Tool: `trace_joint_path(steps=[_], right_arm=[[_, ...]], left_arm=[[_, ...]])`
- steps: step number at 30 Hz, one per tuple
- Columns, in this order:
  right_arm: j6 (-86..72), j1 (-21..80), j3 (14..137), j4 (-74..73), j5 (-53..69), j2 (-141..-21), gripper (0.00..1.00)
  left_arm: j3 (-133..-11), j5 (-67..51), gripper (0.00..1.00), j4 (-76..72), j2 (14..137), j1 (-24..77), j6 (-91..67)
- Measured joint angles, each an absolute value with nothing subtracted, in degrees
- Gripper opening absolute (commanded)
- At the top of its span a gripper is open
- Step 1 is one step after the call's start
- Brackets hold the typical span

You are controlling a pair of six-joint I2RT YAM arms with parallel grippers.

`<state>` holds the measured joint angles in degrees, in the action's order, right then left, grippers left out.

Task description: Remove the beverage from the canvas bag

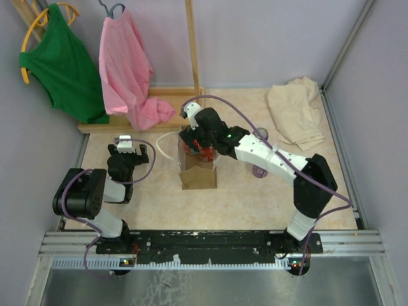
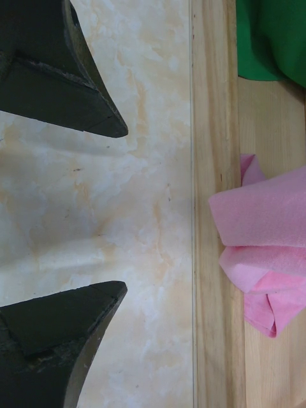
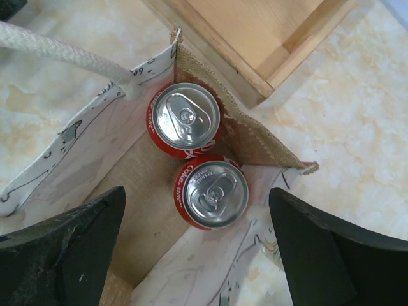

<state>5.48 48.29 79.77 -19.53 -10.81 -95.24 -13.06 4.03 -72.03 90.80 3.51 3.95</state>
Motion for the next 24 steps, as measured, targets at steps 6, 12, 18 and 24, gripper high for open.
trace_joint_path(steps=[6, 12, 18, 24], right_arm=[[6.6, 48.3, 81.9, -20.1, -10.1, -100.1, 0.94], [7.1, 48.3, 84.5, -20.8, -11.0, -103.4, 0.94], [6.9, 48.2, 84.6, -21.1, -12.1, -105.2, 0.95], [6.0, 47.8, 84.3, -21.0, -12.2, -105.3, 0.95]], left_arm=[[-13.1, 4.0, 1.0, -72.0, 90.8, 3.5, 3.9], [-13.1, 4.0, 1.0, -72.0, 90.8, 3.5, 3.9], [-13.1, 4.0, 1.0, -72.0, 90.8, 3.5, 3.9], [-13.1, 4.0, 1.0, -72.0, 90.8, 3.5, 3.9]])
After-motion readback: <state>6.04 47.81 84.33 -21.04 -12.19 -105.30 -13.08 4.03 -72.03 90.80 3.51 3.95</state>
